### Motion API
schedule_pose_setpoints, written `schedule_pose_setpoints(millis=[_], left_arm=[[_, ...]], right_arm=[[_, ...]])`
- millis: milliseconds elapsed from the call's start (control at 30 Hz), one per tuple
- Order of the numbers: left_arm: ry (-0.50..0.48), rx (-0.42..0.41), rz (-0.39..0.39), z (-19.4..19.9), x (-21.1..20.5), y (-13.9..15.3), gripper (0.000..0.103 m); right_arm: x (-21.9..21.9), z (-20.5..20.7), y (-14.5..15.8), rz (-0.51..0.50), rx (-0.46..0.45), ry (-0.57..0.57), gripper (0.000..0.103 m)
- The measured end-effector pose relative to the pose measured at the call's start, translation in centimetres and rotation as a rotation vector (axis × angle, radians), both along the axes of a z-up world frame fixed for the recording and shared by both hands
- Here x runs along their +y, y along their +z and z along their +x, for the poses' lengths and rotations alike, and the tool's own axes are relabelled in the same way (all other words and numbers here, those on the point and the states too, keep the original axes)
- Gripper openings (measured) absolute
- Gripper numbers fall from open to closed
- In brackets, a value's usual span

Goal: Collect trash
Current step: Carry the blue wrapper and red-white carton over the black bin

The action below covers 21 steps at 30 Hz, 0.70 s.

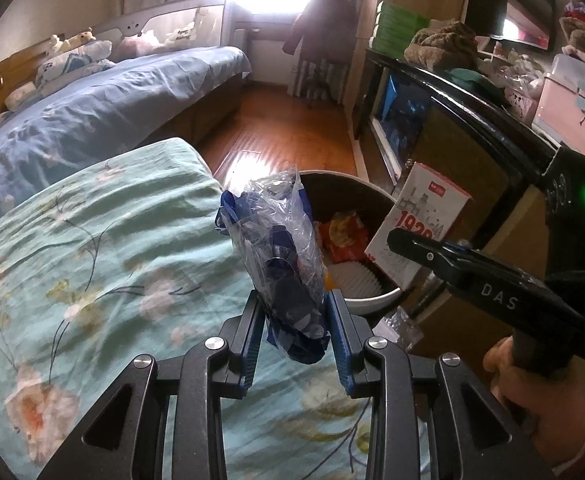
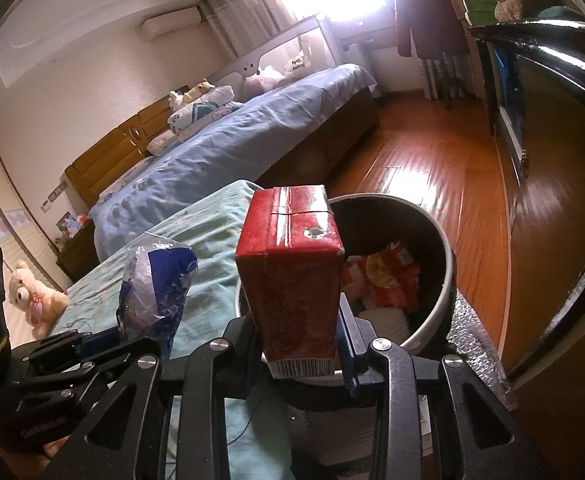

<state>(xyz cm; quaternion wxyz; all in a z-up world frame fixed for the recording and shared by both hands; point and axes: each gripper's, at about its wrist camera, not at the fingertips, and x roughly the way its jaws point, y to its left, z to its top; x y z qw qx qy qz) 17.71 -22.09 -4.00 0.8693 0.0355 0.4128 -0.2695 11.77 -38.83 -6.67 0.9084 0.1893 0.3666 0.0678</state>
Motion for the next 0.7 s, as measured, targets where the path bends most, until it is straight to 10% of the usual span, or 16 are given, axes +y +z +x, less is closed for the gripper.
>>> schedule_pose_setpoints(millis=[700], left_arm=[[-0.038,-0.007,0.030,0.9,-2.1,-0.4,0.030]], right_arm=[[-1.4,1.8,-0.1,-0.009,0.016,-0.019,0.032]])
